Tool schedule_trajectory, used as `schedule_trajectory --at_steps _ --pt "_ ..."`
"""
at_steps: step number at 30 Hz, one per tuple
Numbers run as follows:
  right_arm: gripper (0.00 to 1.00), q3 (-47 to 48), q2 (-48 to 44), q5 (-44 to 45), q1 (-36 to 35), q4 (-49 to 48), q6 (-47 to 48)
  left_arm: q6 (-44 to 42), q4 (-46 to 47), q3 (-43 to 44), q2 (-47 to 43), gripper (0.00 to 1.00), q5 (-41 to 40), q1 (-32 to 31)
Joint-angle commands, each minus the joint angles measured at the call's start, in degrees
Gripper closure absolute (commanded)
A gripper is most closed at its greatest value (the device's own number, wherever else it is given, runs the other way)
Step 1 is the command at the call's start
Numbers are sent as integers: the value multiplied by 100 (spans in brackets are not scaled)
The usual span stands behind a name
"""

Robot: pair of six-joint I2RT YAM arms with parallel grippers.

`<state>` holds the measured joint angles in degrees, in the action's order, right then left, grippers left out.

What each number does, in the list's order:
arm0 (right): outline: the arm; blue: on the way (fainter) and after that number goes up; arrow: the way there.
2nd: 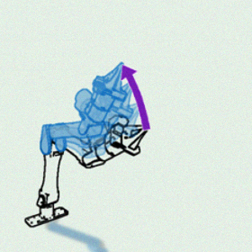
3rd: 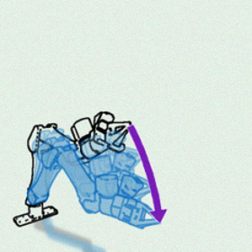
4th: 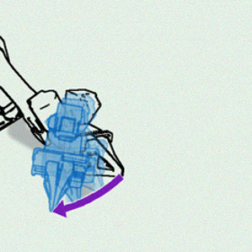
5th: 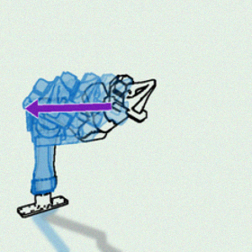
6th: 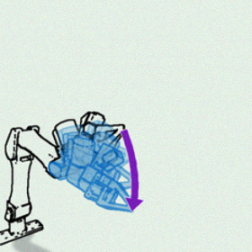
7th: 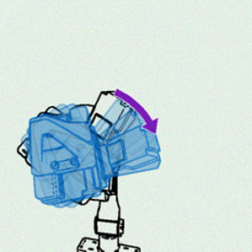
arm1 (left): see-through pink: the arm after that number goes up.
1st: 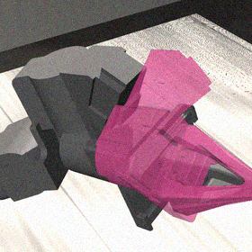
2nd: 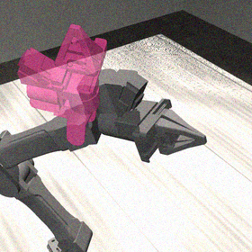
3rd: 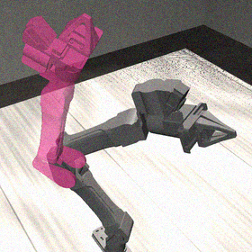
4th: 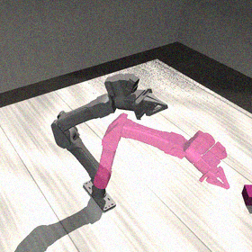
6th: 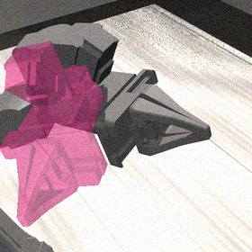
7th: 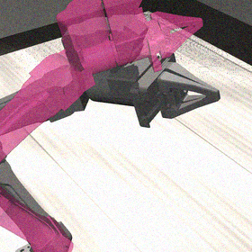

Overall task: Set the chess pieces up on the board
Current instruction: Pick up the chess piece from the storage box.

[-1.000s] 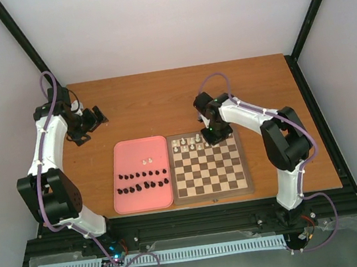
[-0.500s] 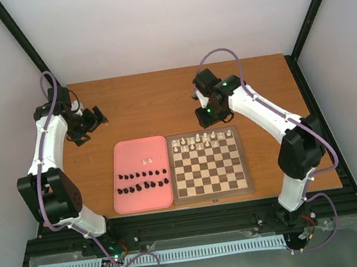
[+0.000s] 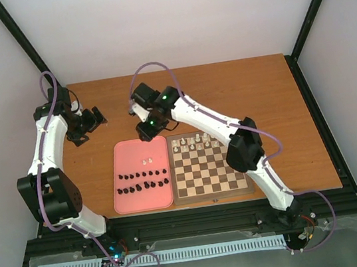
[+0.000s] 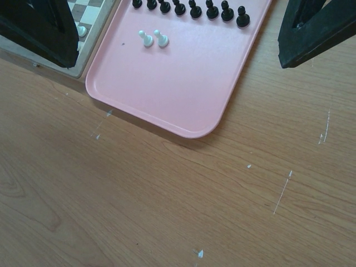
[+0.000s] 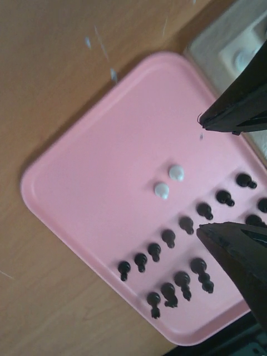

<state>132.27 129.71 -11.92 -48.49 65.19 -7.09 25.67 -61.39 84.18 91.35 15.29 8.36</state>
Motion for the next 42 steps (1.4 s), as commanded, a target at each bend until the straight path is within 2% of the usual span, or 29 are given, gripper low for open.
schedule_trajectory --at_steps 1,9,17,39,42 --pt "54 240 444 -483 -93 269 116 -28 -54 238 -114 0 -18 -2" --pt "55 126 915 -371 -461 201 472 -45 -35 154 -143 0 -6 -6" --pt "58 -7 1293 -161 -466 178 451 -53 -40 169 -139 0 4 -5" --pt "66 120 1751 -268 -416 60 402 -71 -57 136 -135 0 15 -3" --pt "70 137 1759 -255 -407 42 386 -71 -62 138 -128 0 20 -3"
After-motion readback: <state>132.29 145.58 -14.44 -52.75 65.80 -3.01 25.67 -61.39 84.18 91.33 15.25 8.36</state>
